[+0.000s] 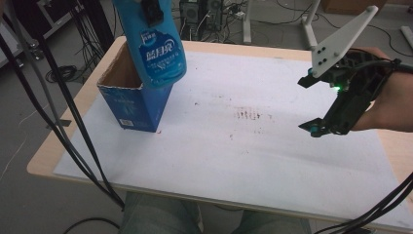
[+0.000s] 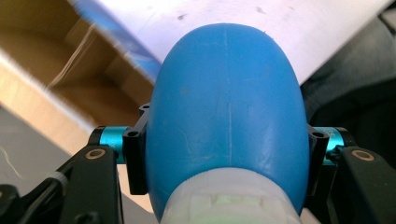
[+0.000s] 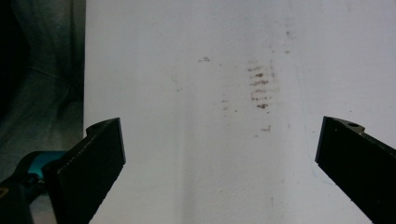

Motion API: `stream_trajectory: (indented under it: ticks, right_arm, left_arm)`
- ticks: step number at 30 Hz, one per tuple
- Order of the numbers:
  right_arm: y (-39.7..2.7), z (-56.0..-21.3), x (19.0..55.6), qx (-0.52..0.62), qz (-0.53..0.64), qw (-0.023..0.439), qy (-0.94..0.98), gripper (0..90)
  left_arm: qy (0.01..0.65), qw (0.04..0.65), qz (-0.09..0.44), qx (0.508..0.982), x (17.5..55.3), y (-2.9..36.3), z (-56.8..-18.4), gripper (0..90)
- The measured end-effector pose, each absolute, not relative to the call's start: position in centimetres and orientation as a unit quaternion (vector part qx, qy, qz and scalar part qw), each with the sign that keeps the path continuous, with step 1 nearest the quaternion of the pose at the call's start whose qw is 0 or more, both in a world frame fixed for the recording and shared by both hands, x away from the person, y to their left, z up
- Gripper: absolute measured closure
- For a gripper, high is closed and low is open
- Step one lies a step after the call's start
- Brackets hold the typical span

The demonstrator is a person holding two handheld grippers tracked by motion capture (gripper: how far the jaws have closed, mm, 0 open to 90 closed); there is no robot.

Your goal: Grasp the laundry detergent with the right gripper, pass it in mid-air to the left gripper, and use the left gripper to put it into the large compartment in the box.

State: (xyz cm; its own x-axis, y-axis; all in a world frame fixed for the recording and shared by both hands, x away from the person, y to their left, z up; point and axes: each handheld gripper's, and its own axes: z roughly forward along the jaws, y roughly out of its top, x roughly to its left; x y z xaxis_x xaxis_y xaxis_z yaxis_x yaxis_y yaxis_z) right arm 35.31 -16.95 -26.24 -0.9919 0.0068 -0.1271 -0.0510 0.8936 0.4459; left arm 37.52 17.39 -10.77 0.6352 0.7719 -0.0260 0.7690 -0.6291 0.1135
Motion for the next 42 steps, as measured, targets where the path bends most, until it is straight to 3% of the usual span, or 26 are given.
stream_trajectory:
  ticks: [7, 11, 23, 29, 42]
  right_arm:
    - [-16.8, -26.3, 35.1, -0.023, 0.207, 0.054, 0.977, 0.6]
    - [-16.5, -26.2, 35.3, -0.025, 0.205, 0.055, 0.977, 0.6]
    - [-16.5, -26.1, 35.4, -0.019, 0.206, 0.058, 0.977, 0.6]
    - [-16.6, -26.1, 35.5, -0.017, 0.207, 0.062, 0.976, 0.6]
    - [-16.8, -26.3, 35.9, -0.003, 0.204, 0.063, 0.977, 0.6]
  left_arm:
    - [0.509, 0.046, 0.027, 0.859, 38.5, 20.2, -9.8, 38.1]
    - [0.585, 0.045, 0.029, 0.81, 39.4, 21.6, -9.9, 38.1]
    - [0.625, 0.011, 0.033, 0.78, 41.6, 24.0, -12.7, 38.1]
    - [0.611, 0.002, 0.022, 0.791, 42.4, 24.5, -15.3, 38.1]
    - [0.466, -0.004, 0.0, 0.885, 43.3, 24.4, -22.4, 38.1]
